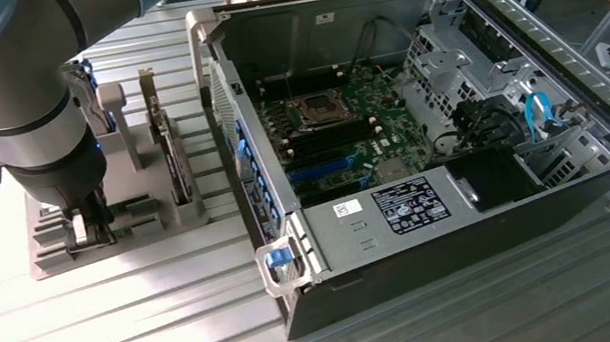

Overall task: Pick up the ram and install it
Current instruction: 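Pick up the ram and move it above insertion slot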

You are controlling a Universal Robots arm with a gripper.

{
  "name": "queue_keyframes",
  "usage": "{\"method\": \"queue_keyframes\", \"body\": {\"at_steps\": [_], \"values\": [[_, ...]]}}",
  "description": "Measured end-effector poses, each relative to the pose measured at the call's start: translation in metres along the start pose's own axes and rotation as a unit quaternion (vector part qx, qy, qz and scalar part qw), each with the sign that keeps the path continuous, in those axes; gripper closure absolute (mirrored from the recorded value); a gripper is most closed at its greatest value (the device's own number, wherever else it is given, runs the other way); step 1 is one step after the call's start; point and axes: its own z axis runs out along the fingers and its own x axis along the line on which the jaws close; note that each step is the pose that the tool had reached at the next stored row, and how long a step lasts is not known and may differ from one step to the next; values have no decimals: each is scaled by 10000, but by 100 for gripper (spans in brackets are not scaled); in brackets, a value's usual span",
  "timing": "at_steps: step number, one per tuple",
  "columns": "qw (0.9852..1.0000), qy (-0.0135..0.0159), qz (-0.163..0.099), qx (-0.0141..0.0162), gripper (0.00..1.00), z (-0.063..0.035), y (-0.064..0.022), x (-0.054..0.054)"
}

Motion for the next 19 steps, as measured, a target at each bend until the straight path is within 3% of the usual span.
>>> {"method": "queue_keyframes", "body": {"at_steps": [9, 12, 15, 19], "values": [[10000, 0, 0, 0, 64, 1, 5, 0], [10000, 0, 0, 0, 72, 1, 5, 0], [10000, 0, 0, 0, 87, 1, 5, 0], [10000, 0, 0, 0, 87, 1, 5, 0]]}}
